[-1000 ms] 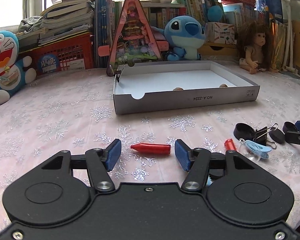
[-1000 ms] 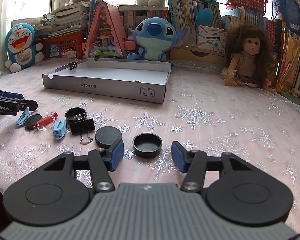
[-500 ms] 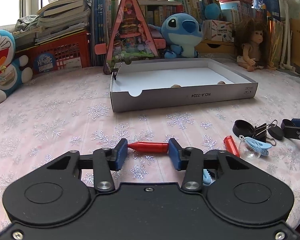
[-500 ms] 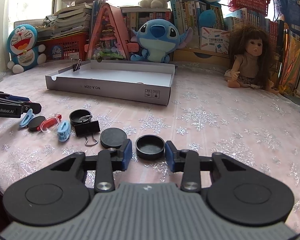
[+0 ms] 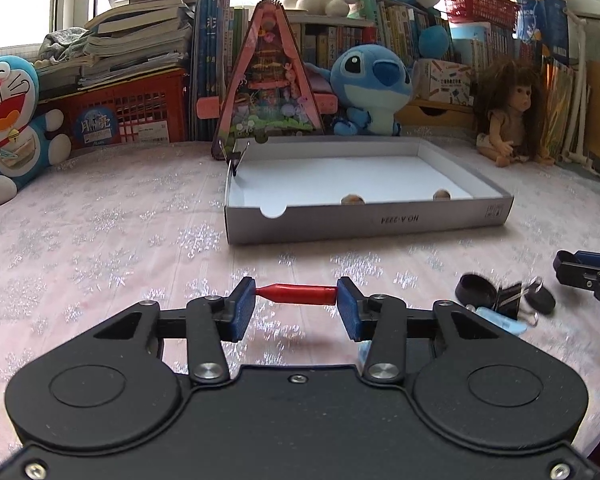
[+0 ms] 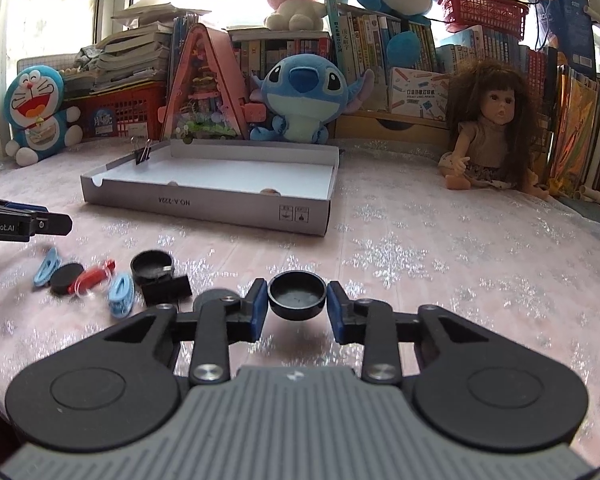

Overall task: Organize rigid objects
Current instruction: 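Carry the red crayon and black cup into the tray and release both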

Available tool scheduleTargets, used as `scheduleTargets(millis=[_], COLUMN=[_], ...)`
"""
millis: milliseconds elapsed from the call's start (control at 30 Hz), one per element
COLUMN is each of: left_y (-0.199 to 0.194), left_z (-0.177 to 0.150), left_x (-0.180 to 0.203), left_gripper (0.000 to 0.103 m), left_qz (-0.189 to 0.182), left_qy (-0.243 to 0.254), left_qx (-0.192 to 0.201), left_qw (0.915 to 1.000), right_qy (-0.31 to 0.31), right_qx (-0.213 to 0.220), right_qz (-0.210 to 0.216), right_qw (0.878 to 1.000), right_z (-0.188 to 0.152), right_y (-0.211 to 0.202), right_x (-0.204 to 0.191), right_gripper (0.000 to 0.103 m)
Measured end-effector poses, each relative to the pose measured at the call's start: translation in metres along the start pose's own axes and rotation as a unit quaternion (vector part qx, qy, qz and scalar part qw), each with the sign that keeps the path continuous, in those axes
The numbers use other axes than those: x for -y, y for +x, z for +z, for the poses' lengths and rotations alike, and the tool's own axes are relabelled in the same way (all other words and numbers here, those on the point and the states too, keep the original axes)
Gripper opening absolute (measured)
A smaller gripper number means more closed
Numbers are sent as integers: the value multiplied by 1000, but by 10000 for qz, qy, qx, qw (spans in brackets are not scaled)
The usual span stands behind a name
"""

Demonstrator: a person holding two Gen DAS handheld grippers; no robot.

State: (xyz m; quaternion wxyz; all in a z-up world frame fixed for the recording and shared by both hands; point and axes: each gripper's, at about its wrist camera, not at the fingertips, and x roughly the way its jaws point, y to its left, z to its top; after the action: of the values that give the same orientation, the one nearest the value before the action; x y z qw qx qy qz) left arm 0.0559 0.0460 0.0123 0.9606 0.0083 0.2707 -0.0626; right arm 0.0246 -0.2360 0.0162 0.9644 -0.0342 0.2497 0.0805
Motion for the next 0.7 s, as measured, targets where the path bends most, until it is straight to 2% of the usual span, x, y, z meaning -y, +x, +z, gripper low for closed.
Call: scheduleTargets(millis=[200,367,567,700], left_y=[1,12,43,65], left_z=[22,50,82,97], left_x=[-1,-3,-8,-14], left_gripper=[42,42,42,42], left_qz=[-57,-65,-85,-136], left_qy=[-175,-384,-719,-990], left_qx=[115,122,-270,-635], left_qw=[9998,9992,9970,9930], right_qy=[-15,118,177,517], right_qx=[158,61,-162,-565], right_qz=[25,139,129,350], right_qw=[9999,9998,9996,9964], right_z=[23,46,77,96], right_y=[5,19,46,72], right_x=[1,3,5,15], right_gripper=[37,37,37,37])
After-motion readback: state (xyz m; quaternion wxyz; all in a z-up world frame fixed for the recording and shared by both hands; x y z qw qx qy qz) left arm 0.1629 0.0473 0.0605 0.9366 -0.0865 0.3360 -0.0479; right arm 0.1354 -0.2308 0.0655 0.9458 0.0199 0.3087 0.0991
